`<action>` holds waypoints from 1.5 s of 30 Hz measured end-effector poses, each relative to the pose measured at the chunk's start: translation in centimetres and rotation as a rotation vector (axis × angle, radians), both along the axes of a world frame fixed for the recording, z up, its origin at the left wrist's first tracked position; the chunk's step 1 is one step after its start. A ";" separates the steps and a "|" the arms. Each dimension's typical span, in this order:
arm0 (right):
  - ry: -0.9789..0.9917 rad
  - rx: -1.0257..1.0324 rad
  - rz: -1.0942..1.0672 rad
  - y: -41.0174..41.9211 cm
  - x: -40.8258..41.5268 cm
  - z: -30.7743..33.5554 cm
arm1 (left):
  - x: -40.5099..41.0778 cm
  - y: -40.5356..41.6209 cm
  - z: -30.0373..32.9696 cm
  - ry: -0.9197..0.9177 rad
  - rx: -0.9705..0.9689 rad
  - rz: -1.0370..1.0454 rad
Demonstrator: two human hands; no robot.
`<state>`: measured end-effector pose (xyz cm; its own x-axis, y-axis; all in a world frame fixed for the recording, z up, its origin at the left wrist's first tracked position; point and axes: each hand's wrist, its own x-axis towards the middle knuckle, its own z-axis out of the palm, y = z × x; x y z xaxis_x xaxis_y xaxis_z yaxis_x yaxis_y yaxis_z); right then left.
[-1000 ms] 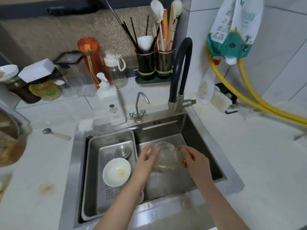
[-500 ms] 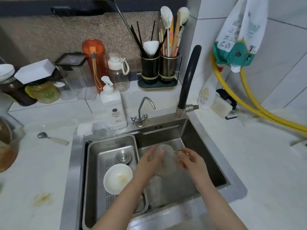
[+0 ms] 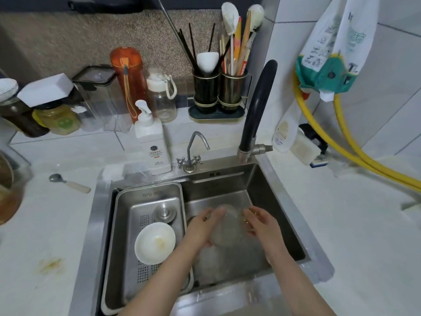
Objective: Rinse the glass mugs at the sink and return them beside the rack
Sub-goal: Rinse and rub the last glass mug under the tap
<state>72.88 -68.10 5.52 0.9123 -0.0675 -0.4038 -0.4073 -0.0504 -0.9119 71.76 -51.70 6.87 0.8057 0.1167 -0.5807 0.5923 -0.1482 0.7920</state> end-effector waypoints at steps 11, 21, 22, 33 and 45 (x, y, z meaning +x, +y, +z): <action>-0.068 0.228 0.068 -2.9 2.8 -0.9 | 1.7 -1.4 0.7 -0.157 -0.014 -0.027; -0.119 0.226 0.152 -5.0 8.6 0.3 | 4.1 -4.4 0.1 -0.448 0.075 0.122; -0.113 0.187 0.108 -5.1 10.0 0.1 | 4.4 -4.7 0.1 -0.465 0.085 0.137; -0.071 -0.336 0.069 -8.2 24.6 -2.5 | 7.6 -6.4 0.3 -0.483 0.028 0.157; -0.150 -0.463 0.120 -8.8 27.9 -4.1 | 8.9 -6.2 0.1 -0.503 0.060 0.159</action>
